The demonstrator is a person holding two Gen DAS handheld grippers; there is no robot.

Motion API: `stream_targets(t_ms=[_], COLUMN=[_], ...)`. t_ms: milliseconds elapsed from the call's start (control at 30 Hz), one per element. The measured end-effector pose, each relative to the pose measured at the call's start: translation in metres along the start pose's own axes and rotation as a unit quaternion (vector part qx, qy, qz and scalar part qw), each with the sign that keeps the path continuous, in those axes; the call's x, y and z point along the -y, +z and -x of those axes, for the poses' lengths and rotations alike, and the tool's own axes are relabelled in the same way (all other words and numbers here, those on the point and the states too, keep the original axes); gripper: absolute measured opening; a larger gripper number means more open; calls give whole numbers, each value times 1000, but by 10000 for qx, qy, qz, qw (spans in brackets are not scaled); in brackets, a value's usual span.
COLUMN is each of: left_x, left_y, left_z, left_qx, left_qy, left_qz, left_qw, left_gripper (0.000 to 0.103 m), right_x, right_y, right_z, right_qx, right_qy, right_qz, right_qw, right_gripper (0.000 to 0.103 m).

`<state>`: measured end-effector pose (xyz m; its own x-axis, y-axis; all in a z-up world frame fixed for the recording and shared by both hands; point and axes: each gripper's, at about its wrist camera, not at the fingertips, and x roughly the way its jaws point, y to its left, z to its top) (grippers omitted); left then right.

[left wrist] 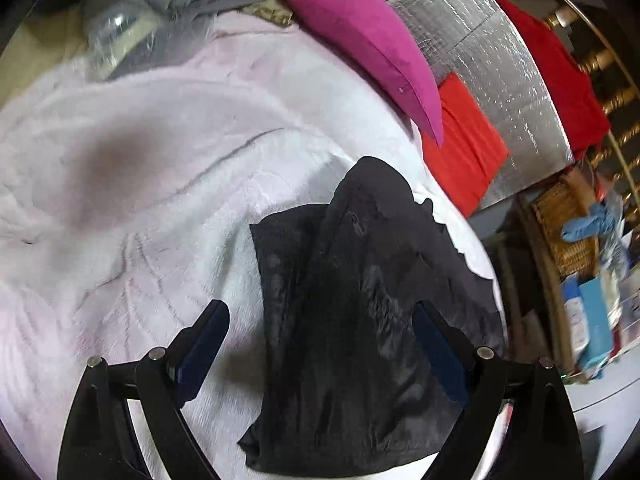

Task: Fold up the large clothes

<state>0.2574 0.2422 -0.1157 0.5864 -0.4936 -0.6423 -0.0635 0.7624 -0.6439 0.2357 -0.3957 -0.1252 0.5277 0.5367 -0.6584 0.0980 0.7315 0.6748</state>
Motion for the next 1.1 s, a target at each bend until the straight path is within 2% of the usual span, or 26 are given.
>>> stream_targets(t_ms=[167, 367, 400, 433, 500, 533, 833, 867, 900, 933, 967, 1033, 1100], left_x=[9, 8, 6, 6, 8, 10, 19, 21, 24, 30, 35, 46, 57], left_y=[4, 3, 3, 2, 2, 2, 1, 1, 0, -1, 0, 2, 4], left_z=[-18, -48, -51, -53, -57, -60, -75, -77, -79, -82, -82, -80, -75], left_qx=[-245, -550, -592, -624, -633, -683, -694, -681, -681, -728, -732, -694, -622], left_qy=[-272, 66, 66, 25, 191, 266, 446, 496, 534, 542, 591, 724, 831], left_qz=[-106, -187, -154, -154, -239, -301, -470, -520, -627, -791, -867, -991, -1122], left_qw=[9993, 9983, 9981, 9979, 9975, 9969, 9955, 9951, 9943, 9927, 9918, 9900, 9883], left_gripper=[93, 91, 88, 75, 62, 60, 61, 60, 47, 34, 30, 21, 18], right_x=[2, 3, 3, 2, 1, 0, -9, -10, -14, -18, -23, -36, -45], right_y=[5, 11, 11, 12, 13, 14, 17, 17, 16, 16, 16, 16, 17], right_z=[-16, -30, -31, -33, -40, -46, -65, -65, -66, -65, -64, -59, -51], right_qx=[-140, -291, -311, -337, -449, -570, -727, -741, -761, -805, -810, -758, -676], right_qy=[10, -106, -113, -130, -271, -369, -498, -538, -589, -573, -565, -722, -718], right_qz=[43, 170, 196, 251, 343, 390, 467, 508, 608, 668, 694, 894, 963], right_qw=[9999, 9994, 9993, 9990, 9980, 9969, 9950, 9945, 9935, 9929, 9927, 9905, 9905], right_gripper=[96, 94, 92, 87, 71, 62, 64, 60, 50, 31, 22, 18, 16])
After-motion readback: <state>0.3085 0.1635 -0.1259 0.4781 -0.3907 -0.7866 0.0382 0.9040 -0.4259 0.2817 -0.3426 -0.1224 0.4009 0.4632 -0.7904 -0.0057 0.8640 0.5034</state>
